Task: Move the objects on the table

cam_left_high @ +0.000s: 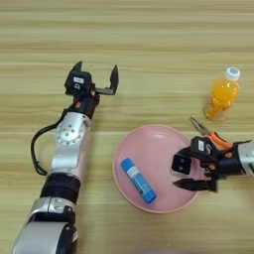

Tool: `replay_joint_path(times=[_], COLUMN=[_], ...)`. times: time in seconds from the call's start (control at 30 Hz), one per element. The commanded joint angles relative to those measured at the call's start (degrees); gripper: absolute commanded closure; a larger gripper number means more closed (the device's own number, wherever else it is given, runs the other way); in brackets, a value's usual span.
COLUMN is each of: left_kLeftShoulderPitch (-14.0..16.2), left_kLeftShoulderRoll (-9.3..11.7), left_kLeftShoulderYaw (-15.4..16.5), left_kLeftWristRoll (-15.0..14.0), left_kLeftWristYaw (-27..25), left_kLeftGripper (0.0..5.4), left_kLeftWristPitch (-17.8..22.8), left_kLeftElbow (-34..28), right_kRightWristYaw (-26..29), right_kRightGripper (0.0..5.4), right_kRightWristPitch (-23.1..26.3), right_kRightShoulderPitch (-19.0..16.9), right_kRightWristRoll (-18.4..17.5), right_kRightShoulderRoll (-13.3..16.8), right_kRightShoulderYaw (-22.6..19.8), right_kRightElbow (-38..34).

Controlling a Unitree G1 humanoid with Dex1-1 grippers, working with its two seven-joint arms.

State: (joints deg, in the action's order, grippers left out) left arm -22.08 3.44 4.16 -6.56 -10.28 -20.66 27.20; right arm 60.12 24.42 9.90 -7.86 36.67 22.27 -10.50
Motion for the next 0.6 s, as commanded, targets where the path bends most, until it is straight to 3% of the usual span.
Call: replay_joint_path(times=[0.03,0.33,0.6], left_kLeftShoulderPitch=[-0.65,-0.63,-0.92], left_kLeftShoulderRoll=[0.41,0.39,0.37], left_kLeftShoulderYaw=[0.01,0.0,0.0], left_kLeftWristRoll=[0.55,0.54,0.62], left_kLeftWristYaw=[0.04,0.02,0.04], left_kLeftGripper=[0.0,0.0,0.0], left_kLeftWristPitch=[-0.41,-0.42,-0.63], left_kLeftElbow=[-0.03,-0.11,0.44], right_kRightWristYaw=[-0.51,-0.63,-0.92], right_kRightGripper=[2.09,2.91,2.92], right_kRightWristPitch=[-0.44,-0.44,-0.82], right_kRightShoulderPitch=[0.85,1.2,1.5], right_kRightWristRoll=[0.98,0.96,0.01], right_kRightShoulderRoll=[-0.17,-0.45,-0.21], right_kRightShoulderYaw=[0.23,-0.3,-2.14], right_kRightElbow=[0.46,0.18,-0.82])
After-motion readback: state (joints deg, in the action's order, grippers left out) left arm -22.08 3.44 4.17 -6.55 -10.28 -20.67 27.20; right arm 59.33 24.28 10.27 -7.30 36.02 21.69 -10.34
